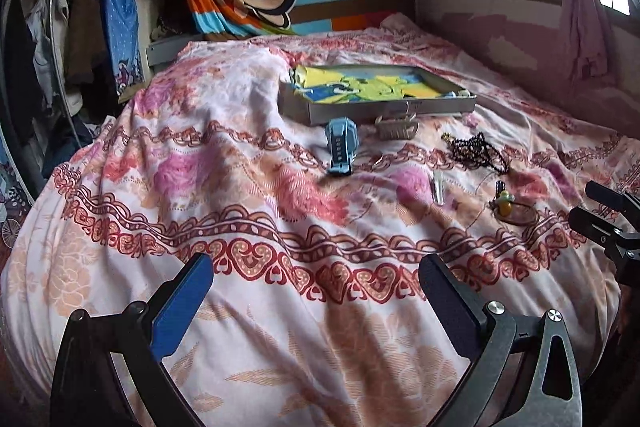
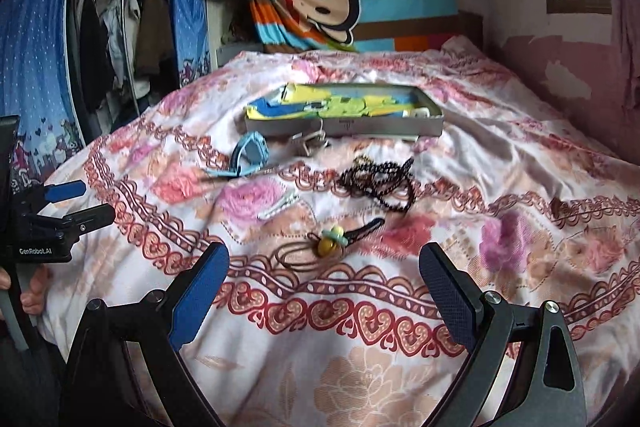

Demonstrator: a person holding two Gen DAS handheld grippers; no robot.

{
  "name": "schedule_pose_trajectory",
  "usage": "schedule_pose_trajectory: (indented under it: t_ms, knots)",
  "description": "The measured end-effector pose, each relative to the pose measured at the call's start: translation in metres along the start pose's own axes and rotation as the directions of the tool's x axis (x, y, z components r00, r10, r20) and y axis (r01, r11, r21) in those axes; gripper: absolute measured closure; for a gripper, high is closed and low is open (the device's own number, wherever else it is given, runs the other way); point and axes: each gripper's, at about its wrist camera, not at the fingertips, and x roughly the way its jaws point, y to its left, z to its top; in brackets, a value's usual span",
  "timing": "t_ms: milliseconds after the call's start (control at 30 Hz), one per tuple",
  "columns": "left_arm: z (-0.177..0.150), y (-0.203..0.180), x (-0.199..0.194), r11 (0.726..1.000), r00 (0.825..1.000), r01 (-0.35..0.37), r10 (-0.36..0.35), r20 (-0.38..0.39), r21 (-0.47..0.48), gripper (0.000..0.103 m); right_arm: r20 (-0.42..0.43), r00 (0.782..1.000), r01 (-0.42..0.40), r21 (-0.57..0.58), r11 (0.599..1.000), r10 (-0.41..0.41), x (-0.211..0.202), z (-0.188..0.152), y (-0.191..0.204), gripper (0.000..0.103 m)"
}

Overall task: Organize jewelry
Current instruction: 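Grasp the silver hair clip with the left tool while the right tool grasps the beaded cord hair tie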

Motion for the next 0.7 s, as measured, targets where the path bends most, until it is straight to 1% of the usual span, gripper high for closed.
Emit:
schedule_pose_trajectory:
  t_ms: [200, 400, 467, 533, 567, 600, 633, 667, 700]
  knots:
    - [0.012, 0.0, 0.013, 0.997, 0.997, 0.075, -0.074, -0.032, 0.006, 0.0, -0.061, 0.998, -0.027, -0.019, 0.999, 0.026, 0.012, 0.009, -0.017, 0.01]
    - [0.033, -0.023, 0.042, 0.984, 0.984, 0.164, -0.159, -0.083, 0.066, 0.0, -0.117, 0.99, -0.086, -0.011, 0.996, 0.084, 0.03, 0.02, -0.042, 0.01]
    - [0.041, -0.031, 0.054, 0.975, 0.974, 0.208, -0.2, -0.104, 0.073, 0.002, -0.133, 0.984, -0.122, -0.01, 0.992, 0.12, 0.036, 0.022, -0.048, 0.013]
    - [0.047, -0.038, 0.066, 0.963, 0.96, 0.26, -0.25, -0.123, 0.068, 0.009, -0.143, 0.979, -0.148, -0.008, 0.989, 0.146, 0.043, 0.025, -0.051, 0.026]
    - [0.049, -0.041, 0.071, 0.959, 0.955, 0.276, -0.266, -0.133, 0.068, 0.016, -0.151, 0.976, -0.161, -0.008, 0.987, 0.158, 0.047, 0.026, -0.052, 0.03]
    - [0.053, -0.045, 0.078, 0.953, 0.947, 0.296, -0.284, -0.146, 0.067, 0.024, -0.158, 0.973, -0.17, -0.009, 0.985, 0.167, 0.05, 0.026, -0.053, 0.036]
    - [0.055, -0.048, 0.084, 0.946, 0.939, 0.318, -0.304, -0.159, 0.067, 0.027, -0.166, 0.97, -0.183, -0.012, 0.983, 0.179, 0.054, 0.027, -0.053, 0.04]
    - [0.057, -0.051, 0.09, 0.938, 0.931, 0.339, -0.324, -0.169, 0.067, 0.033, -0.173, 0.966, -0.197, -0.013, 0.98, 0.192, 0.057, 0.027, -0.052, 0.042]
    - [0.059, -0.055, 0.095, 0.929, 0.921, 0.363, -0.347, -0.179, 0.068, 0.037, -0.178, 0.962, -0.211, -0.015, 0.977, 0.205, 0.06, 0.027, -0.051, 0.046]
